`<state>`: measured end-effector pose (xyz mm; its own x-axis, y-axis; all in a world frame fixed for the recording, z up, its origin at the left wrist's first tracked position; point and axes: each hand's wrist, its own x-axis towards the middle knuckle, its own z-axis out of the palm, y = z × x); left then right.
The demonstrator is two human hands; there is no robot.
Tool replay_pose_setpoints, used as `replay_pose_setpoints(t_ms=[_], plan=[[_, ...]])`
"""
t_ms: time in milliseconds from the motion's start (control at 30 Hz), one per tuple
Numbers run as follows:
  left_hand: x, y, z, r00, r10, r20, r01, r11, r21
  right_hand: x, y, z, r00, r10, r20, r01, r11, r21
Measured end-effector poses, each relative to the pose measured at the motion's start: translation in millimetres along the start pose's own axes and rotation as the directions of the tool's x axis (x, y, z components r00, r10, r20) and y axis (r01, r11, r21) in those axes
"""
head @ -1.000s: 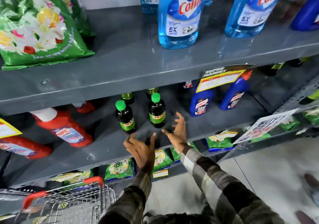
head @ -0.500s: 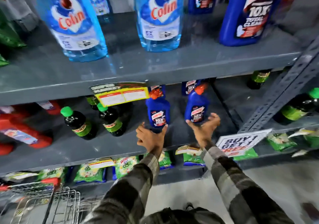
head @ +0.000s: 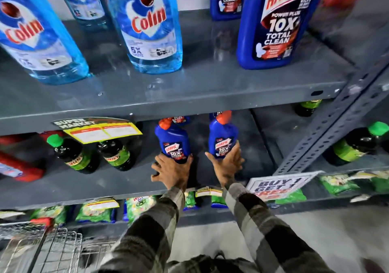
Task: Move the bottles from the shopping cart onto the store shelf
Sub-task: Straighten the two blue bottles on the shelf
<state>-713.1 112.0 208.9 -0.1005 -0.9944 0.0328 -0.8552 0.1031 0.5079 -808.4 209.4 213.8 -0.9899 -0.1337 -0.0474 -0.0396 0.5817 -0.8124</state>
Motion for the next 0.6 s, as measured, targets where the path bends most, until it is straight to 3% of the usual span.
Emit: replay_pose_setpoints(t_ms=[600], plan=[[0.0, 4.2, -8.2, 1.0, -0.006, 0.019, 0.007, 1.0, -0.031, -1.3, -8.9, -10.2, 0.995, 0.022, 0.094, -0.024, 1.0, 0.016]])
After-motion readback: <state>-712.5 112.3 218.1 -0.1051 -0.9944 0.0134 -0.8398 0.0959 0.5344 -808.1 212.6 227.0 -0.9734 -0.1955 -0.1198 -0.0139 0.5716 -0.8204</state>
